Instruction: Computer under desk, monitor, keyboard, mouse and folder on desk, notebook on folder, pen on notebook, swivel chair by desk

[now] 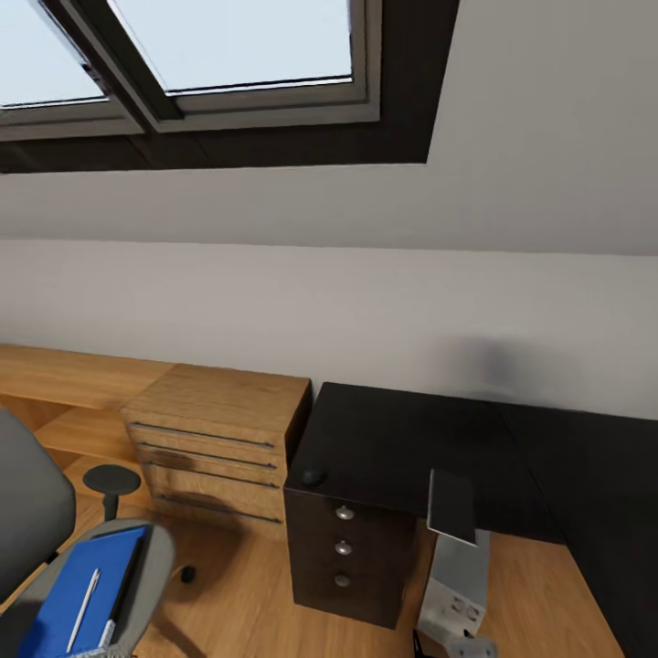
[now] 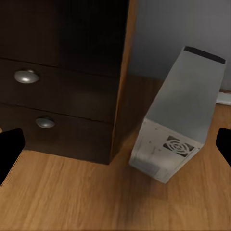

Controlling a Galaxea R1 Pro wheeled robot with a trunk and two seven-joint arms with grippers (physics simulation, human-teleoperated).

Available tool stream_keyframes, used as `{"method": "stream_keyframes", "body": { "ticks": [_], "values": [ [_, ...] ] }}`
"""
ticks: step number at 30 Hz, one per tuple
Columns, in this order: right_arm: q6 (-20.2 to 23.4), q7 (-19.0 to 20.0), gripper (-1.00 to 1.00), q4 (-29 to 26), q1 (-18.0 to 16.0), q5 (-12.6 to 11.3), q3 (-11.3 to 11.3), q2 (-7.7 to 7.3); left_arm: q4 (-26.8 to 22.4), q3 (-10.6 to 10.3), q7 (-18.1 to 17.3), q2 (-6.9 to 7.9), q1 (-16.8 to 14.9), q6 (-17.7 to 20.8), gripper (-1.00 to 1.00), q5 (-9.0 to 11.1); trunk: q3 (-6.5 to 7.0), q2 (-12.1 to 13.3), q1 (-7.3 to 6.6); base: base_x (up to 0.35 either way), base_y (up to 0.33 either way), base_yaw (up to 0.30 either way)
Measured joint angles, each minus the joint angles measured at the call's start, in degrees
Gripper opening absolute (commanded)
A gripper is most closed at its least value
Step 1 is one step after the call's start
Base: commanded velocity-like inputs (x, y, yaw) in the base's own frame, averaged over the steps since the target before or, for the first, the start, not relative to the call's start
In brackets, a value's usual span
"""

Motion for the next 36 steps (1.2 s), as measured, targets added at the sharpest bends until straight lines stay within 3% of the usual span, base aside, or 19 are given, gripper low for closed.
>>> {"method": "stream_keyframes", "body": {
  "ticks": [3, 8, 19, 36],
  "values": [
    [-0.52, -0.46, 1.0, -0.01, 0.0, 0.15, 0.06, 0.56, -0.01, -0.18, 0.0, -0.09, 0.0, -4.05, 1.0, -0.13, 0.0, 0.01, 0.0, 0.0, 0.0, 0.278],
    [-0.62, -0.94, 1.0, 0.0, 0.01, 0.13, 0.01, 0.66, -0.01, -0.25, 0.0, -0.1, 0.0, -4.34, 1.0, -0.13, -0.06, 0.01, 0.0, 0.0, 0.0, 0.23],
    [-0.62, -1.0, 1.0, -0.01, 0.04, 0.15, -0.01, 0.54, 0.01, -0.33, 0.01, -0.09, 0.0, -4.38, 1.0, -0.05, -0.28, 0.01, 0.0, 0.0, 0.0, 0.027],
    [-0.58, -1.01, 1.0, -0.01, -0.01, 0.16, 0.0, 0.58, 0.12, -0.63, -0.18, -0.26, 0.0, -4.33, 1.0, -0.34, -0.29, 0.0, 0.0, 0.0, 0.0, 0.22]
  ]
}}
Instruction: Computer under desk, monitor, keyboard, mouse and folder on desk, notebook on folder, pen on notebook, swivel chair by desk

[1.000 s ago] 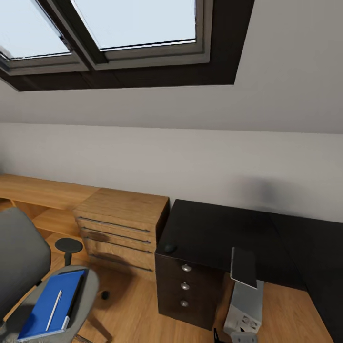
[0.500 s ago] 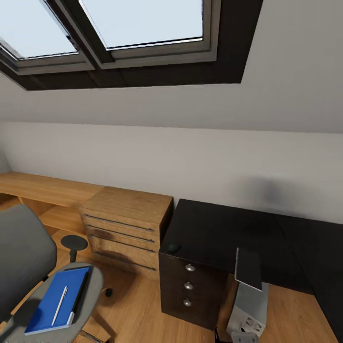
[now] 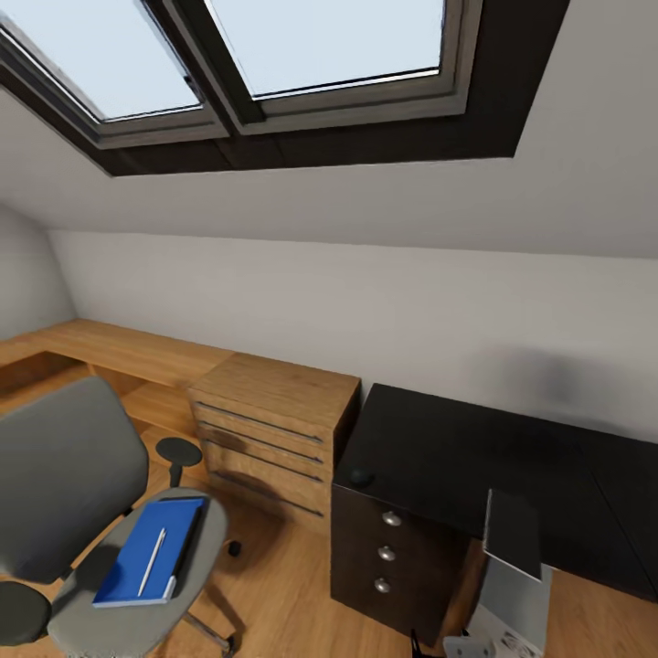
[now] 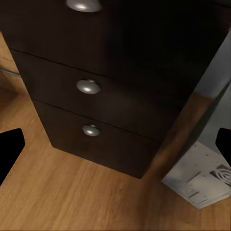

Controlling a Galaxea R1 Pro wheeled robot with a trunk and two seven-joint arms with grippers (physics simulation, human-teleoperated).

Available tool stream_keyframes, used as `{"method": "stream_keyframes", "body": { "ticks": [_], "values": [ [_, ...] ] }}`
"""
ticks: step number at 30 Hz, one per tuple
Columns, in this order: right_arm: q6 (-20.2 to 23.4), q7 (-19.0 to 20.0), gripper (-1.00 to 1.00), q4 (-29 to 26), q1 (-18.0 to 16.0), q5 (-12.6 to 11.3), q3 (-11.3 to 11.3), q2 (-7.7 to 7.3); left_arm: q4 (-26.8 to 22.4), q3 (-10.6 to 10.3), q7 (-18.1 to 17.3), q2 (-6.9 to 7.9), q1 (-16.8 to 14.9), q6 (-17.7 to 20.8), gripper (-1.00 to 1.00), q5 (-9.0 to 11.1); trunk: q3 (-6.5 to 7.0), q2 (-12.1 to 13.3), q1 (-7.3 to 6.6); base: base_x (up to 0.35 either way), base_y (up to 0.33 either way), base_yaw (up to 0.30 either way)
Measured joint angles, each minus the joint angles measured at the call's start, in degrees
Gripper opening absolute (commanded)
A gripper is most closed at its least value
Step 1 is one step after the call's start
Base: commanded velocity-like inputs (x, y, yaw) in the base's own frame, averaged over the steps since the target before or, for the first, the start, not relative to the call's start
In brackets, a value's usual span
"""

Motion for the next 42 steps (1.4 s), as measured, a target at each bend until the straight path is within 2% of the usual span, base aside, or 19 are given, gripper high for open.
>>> {"method": "stream_keyframes", "body": {
  "ticks": [4, 6, 7, 8, 9, 10, 11, 12, 13, 15, 16, 17, 22, 28, 34, 39, 42],
  "values": [
    [0.03, 0.15, 1.0, -0.36, -0.02, 0.1, 0.29, 0.03, -0.71, -0.18, -0.34, -1.01, 0.0, 0.3, 1.0, -0.14, 0.0, 0.0, 0.0, 0.0, 0.0, 0.026],
    [0.26, 0.12, 1.0, -1.58, -0.04, 0.04, 0.4, 0.31, -5.46, -0.3, -0.22, -1.69, 0.0, 1.44, 1.0, -0.24, 0.01, 0.0, 0.0, 0.0, 0.0, 0.006],
    [4.13, -0.34, 1.0, -8.04, -0.13, -0.05, 0.29, 1.24, -12.65, -0.08, 0.18, -1.62, 0.04, 10.72, 1.0, -0.08, 0.0, 0.01, 0.0, 0.0, 0.0, 0.003],
    [6.45, -0.66, 1.0, -12.77, -0.26, 0.06, 0.41, 1.58, -19.42, -0.09, 0.36, -1.59, -0.01, 14.8, 1.0, -0.52, 0.03, 0.0, 0.0, 0.0, 0.0, 0.002],
    [11.72, -1.28, 1.0, -18.15, -0.33, -0.02, 0.36, 2.04, -25.42, 0.41, 0.75, -1.52, -0.03, 21.26, 1.0, -0.55, 0.02, 0.0, 0.0, 0.0, 0.0, 0.002],
    [14.81, -1.62, 1.0, -21.11, -0.45, -0.11, 0.29, 2.24, -28.77, 0.88, 0.99, -1.5, -0.03, 24.22, 1.0, -0.47, 0.01, 0.0, 0.0, 0.0, 0.0, 0.001],
    [21.05, -2.27, 1.0, -25.52, -1.19, -0.13, 0.33, 2.6, -33.93, 2.05, 1.53, -1.52, -0.11, 28.86, 1.0, -0.34, 0.03, 0.0, 0.0, 0.0, 0.0, 0.0],
    [37.67, -3.55, 1.0, -33.15, -3.51, -1.08, 0.28, 3.36, -43.4, 5.84, 4.72, -1.62, -1.67, 41.92, 1.0, 0.06, -0.01, 0.0, 0.0, 0.0, 0.0, 0.0],
    [41.35, -3.72, 1.0, -34.25, -10.58, -1.31, 0.29, 3.43, -52.06, 6.41, 5.41, -1.65, -4.19, 44.63, 1.0, -0.21, 0.04, 0.02, 0.0, 0.0, 0.0, 0.0],
    [48.55, -4.35, 1.0, -33.71, -16.53, -3.69, -0.26, 3.52, -53.51, 7.63, 7.14, -1.79, -7.65, 51.38, 1.0, -0.07, 0.05, 0.02, 0.0, 0.0, 0.0, 0.0],
    [53.45, -5.14, 1.0, -31.55, -21.26, -6.83, -0.95, 3.51, -53.81, 8.08, 7.77, -1.95, -11.5, 54.2, 1.0, 0.1, 0.04, 0.04, 0.01, 0.0, 0.0, 0.0],
    [57.46, -5.79, 1.0, -27.72, -28.29, -10.95, -1.32, 3.49, -53.87, 8.44, 8.18, -2.11, -15.28, 55.96, 1.0, 0.12, 0.05, 0.03, 0.0, 0.0, 0.0, 0.0],
    [59.61, -6.24, 1.0, -22.44, -31.85, -14.04, -1.14, 3.98, -54.2, 9.85, 8.25, -2.19, -17.37, 56.83, 1.0, 0.15, 0.02, 0.02, 0.0, 0.0, 0.0, 0.0],
    [55.74, -5.66, 1.0, -21.11, -32.62, -17.63, -1.44, 4.35, -55.44, 9.41, 7.98, -2.11, -17.77, 56.77, 1.0, 0.1, 0.02, 0.02, 0.0, 0.012, 0.007, 0.0],
    [54.8, -5.57, 1.0, -19.8, -32.6, -18.01, -1.15, 4.32, -56.3, 9.3, 7.93, -1.98, -17.87, 56.73, 1.0, 0.05, 0.02, 0.01, -0.03, 0.234, 0.037, 0.0],
    [54.74, -5.61, 1.0, -19.34, -32.58, -17.97, 1.66, 4.33, -56.35, 9.21, 7.89, -1.96, -17.88, 56.74, 1.0, 0.13, 0.02, 0.01, -0.03, 0.325, 0.003, 0.0],
    [54.78, -5.6, 1.0, -19.25, -32.57, -17.97, 2.32, 4.37, -56.34, 9.2, 7.88, -1.96, -17.88, 56.79, 1.0, 0.13, 0.02, 0.01, -0.04, 0.332, 0.003, 0.0]
  ]
}}
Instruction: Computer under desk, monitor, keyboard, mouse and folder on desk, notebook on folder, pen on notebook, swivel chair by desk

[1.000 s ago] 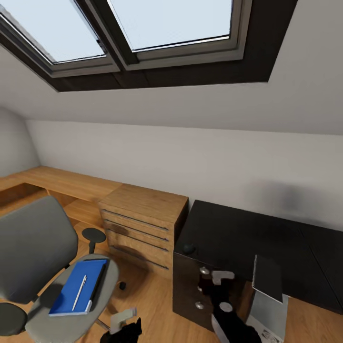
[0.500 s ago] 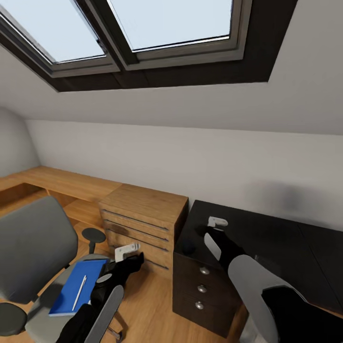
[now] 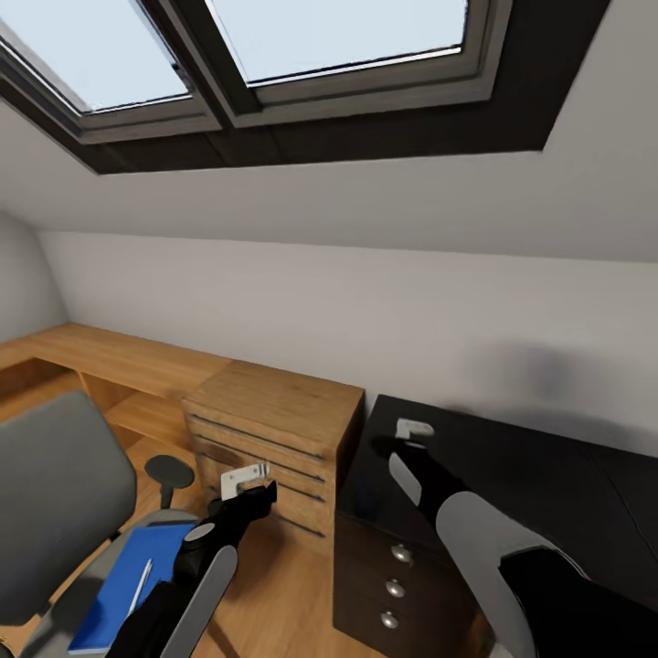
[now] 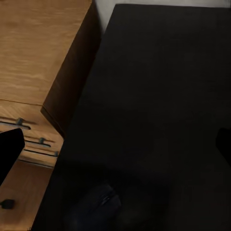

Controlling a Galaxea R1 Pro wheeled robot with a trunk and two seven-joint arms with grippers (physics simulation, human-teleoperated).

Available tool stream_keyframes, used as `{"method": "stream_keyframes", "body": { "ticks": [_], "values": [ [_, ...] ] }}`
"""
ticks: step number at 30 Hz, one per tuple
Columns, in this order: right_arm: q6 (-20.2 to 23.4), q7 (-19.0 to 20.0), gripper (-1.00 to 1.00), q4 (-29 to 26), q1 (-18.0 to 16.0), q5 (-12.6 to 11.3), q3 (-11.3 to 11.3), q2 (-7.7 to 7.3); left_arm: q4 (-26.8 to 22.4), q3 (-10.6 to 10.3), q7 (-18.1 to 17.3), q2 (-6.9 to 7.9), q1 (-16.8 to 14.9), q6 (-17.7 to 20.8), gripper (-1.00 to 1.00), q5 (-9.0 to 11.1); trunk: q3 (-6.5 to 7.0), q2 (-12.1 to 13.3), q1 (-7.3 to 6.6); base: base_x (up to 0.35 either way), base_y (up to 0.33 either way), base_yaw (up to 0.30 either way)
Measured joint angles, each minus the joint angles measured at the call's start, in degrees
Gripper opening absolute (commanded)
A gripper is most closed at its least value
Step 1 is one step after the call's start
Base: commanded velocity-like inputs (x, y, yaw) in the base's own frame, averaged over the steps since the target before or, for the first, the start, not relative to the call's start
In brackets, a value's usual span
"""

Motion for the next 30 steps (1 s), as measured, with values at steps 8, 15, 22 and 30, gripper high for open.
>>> {"method": "stream_keyframes", "body": {
  "ticks": [8, 15, 22, 30],
  "values": [
    [0.08, 0.02, 1.0, 3.45, 0.01, 0.7, 1.69, 1.0, -0.01, 0.0, 0.0, -0.07, 0.0, 0.04, 1.0, 0.06, 0.0, 0.0, 0.01, 0.271, 0.175, 0.0],
    [5.34, -0.16, 1.0, 4.45, 0.0, 0.71, 2.14, 1.39, -3.81, -0.06, 0.12, -0.16, -0.05, 0.23, 1.0, 0.1, 0.01, 0.0, 0.03, 0.03, 0.054, 0.0],
    [5.93, -0.17, 1.0, 4.52, 0.0, 0.65, 2.06, 1.62, -9.25, -0.02, 0.16, -0.17, 0.0, 0.37, 1.0, 0.49, -0.35, -0.78, 0.47, 0.002, 0.004, 0.0],
    [5.94, -0.17, 1.0, 4.48, 0.0, 0.63, 1.91, 1.49, -9.48, 0.04, 0.19, -0.17, 0.0, 0.37, 1.0, 0.59, -1.79, -4.0, 2.23, 0.0, 0.0, 0.0]
  ]
}}
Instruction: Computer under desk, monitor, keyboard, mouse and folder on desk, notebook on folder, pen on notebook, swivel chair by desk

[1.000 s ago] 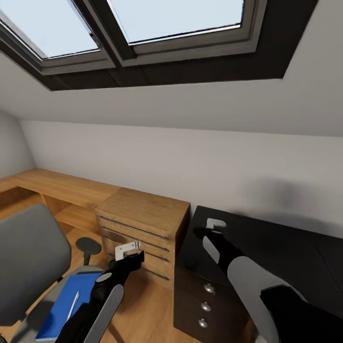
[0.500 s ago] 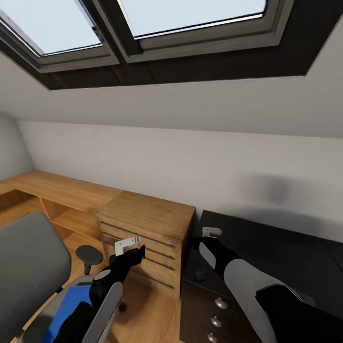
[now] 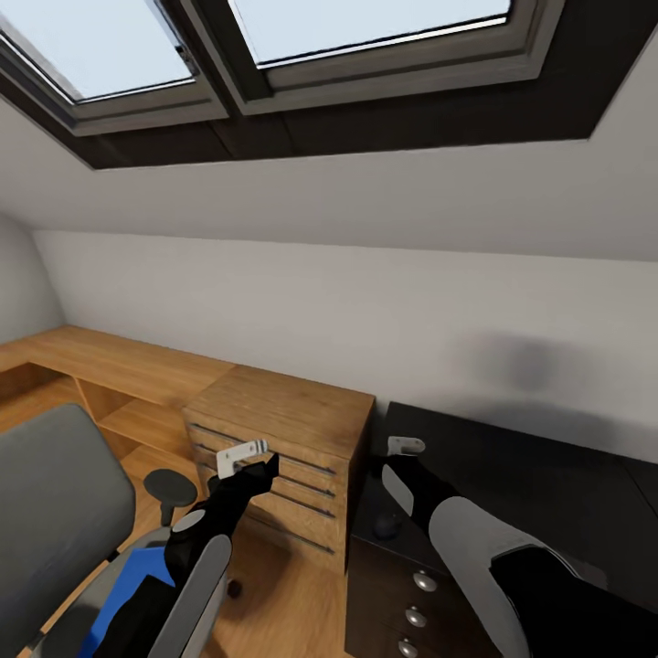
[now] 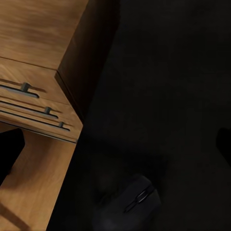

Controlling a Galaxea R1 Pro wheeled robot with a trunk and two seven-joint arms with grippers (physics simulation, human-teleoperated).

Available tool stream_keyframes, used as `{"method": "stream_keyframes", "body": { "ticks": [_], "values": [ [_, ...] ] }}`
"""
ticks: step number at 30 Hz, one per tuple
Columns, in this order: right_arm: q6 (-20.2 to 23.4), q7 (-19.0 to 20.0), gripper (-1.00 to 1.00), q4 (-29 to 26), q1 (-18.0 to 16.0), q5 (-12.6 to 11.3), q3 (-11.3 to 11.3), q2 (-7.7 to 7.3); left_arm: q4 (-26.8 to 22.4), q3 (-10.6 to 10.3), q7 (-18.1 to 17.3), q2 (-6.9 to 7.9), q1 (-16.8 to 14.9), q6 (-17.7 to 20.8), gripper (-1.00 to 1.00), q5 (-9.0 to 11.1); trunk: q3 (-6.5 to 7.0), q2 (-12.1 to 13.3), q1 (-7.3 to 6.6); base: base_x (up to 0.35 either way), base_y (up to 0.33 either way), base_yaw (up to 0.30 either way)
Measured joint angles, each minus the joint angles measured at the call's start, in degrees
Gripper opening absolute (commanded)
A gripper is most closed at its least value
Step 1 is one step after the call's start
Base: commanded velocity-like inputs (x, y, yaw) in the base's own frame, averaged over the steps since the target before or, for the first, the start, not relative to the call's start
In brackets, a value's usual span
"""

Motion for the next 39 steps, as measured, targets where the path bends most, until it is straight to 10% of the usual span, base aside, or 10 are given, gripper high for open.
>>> {"method": "stream_keyframes", "body": {
  "ticks": [39],
  "values": [
    [-3.16, 0.14, 1.0, 5.06, -0.01, -0.52, -0.37, 0.18, -0.02, 0.12, 6.05, 0.09, 0.0, 0.25, 1.0, 3.3, -7.02, -15.66, 8.57, 0.0, 0.0, 0.0]
  ]
}}
